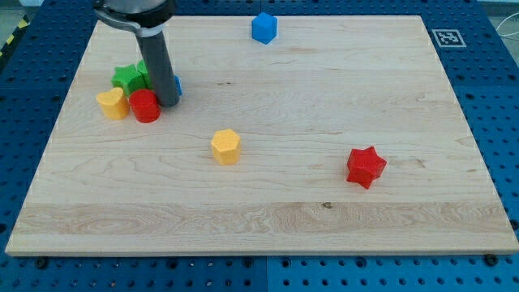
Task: Push the yellow hexagon between red circle and blue triangle
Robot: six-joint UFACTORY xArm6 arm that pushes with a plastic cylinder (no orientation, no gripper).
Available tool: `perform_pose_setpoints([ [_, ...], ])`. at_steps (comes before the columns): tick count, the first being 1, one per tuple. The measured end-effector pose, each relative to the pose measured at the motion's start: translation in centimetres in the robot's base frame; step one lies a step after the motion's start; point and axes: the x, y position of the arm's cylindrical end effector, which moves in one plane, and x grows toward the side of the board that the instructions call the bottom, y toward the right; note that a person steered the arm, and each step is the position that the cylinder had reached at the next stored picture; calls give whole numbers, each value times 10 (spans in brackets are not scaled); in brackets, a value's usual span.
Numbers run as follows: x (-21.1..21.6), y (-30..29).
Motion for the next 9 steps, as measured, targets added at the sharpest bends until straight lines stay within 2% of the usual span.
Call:
perform_pose_setpoints([
  [1,0,-3],
  [2,6,30],
  [3,30,52],
  [5,110,44],
  [9,121,117],
])
